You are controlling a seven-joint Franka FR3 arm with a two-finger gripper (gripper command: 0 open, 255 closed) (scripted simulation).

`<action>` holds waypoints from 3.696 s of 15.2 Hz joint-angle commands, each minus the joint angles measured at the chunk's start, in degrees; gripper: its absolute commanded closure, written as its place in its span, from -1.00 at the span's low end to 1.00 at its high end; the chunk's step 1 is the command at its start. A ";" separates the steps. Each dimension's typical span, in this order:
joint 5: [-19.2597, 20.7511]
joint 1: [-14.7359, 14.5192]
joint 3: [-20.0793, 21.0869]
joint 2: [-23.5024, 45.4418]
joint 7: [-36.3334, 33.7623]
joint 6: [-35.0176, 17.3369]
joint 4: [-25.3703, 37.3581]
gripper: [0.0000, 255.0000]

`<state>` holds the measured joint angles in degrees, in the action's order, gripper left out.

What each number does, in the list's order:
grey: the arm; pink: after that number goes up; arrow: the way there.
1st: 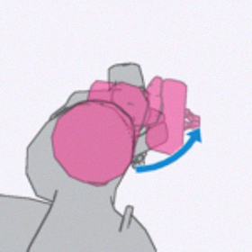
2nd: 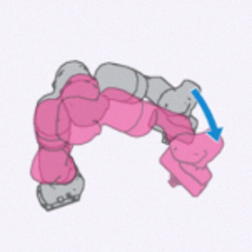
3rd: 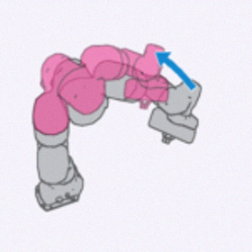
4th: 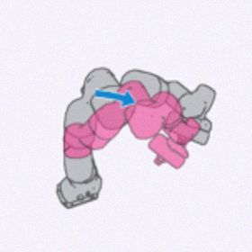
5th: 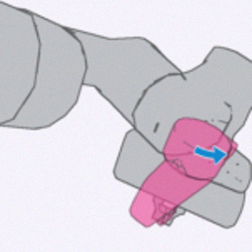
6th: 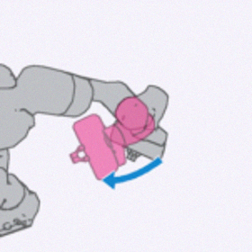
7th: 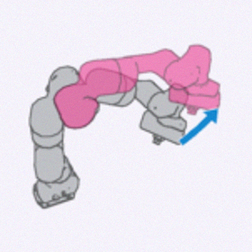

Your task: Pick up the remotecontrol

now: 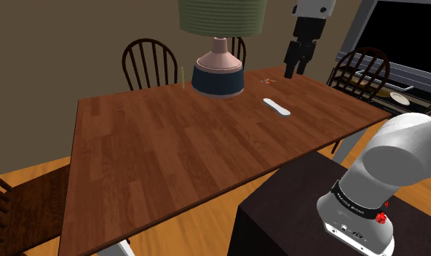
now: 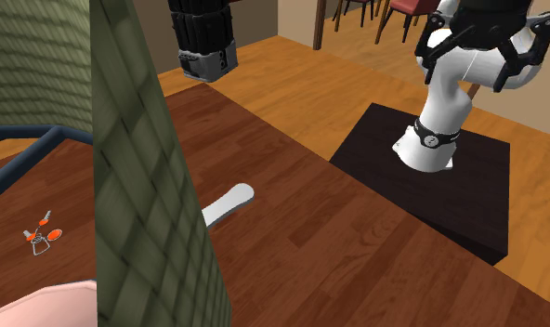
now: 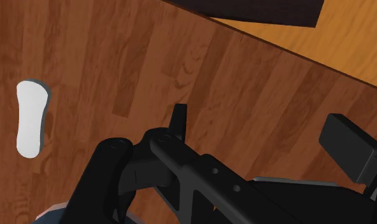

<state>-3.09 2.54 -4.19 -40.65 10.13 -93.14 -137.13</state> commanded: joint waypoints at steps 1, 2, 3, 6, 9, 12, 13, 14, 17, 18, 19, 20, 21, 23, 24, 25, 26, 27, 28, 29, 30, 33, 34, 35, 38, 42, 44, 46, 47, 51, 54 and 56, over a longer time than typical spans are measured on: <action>1.07 0.77 -1.40 2.55 1.40 -3.42 -0.76 -1.00; 1.51 1.12 -2.05 3.84 2.01 -5.01 -1.04 -1.00; 1.93 1.47 -2.69 5.19 2.61 -6.61 -1.25 -1.00; 2.98 2.42 -4.67 9.60 4.41 -11.34 -1.45 -1.00; 3.68 3.27 -6.64 14.48 6.23 -15.92 -1.00 -1.00; 3.94 3.99 -8.62 19.77 8.11 -20.27 0.09 -1.00; 3.91 4.20 -9.26 21.62 8.77 -21.66 0.59 -1.00; 3.82 4.42 -9.90 23.49 9.45 -23.00 1.17 -1.00; 3.13 5.03 -11.71 29.32 11.61 -26.77 3.31 -1.00; 2.75 5.24 -12.28 31.32 12.38 -27.93 4.16 -1.00; 2.31 5.47 -12.81 33.34 13.17 -29.03 5.07 -1.00; 1.79 5.69 -13.33 35.38 13.99 -30.08 6.06 -1.00; 1.20 5.95 -13.80 37.44 14.82 -31.06 7.11 -1.00; -0.16 6.56 -14.61 41.62 16.55 -32.85 9.42 -1.00; -0.93 6.92 -14.94 43.73 17.43 -33.64 10.67 -1.00; -1.73 7.32 -15.22 45.84 18.31 -34.36 11.99 -1.00; -2.57 7.79 -15.42 47.97 19.18 -35.01 13.38 -1.00; -3.42 8.29 -15.58 50.09 20.03 -35.60 14.84 -1.00; -4.29 8.84 -15.68 52.22 20.87 -36.12 16.36 -1.00; -5.15 9.44 -15.73 54.35 21.67 -36.57 17.95 -1.00; -5.99 10.10 -15.72 56.47 22.44 -36.95 19.61 -1.00; -8.35 12.27 -15.46 62.83 24.46 -37.71 25.01 -1.00; -9.06 13.05 -15.32 64.94 25.03 -37.84 26.95 -1.00; -9.72 13.87 -15.14 67.05 25.54 -37.90 28.97 -1.00; -11.45 16.38 -14.58 73.43 26.74 -37.73 35.51 -1.00; -12.87 19.00 -13.85 80.16 27.51 -37.51 42.57 -1.00; -13.20 19.20 -13.55 81.18 27.71 -38.47 42.62 -1.00; -13.53 19.40 -13.26 82.23 27.91 -39.41 42.73 -1.00; -13.70 19.51 -13.11 82.77 28.00 -39.87 42.80 -1.00; -13.95 19.72 -12.89 83.60 28.21 -40.53 42.96 1.00; -13.96 19.74 -12.88 83.64 28.23 -40.55 42.98 1.00; -13.96 19.76 -12.88 83.65 28.24 -40.55 42.98 1.00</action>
<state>-17.05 22.29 -17.09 42.93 38.35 -133.67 -94.15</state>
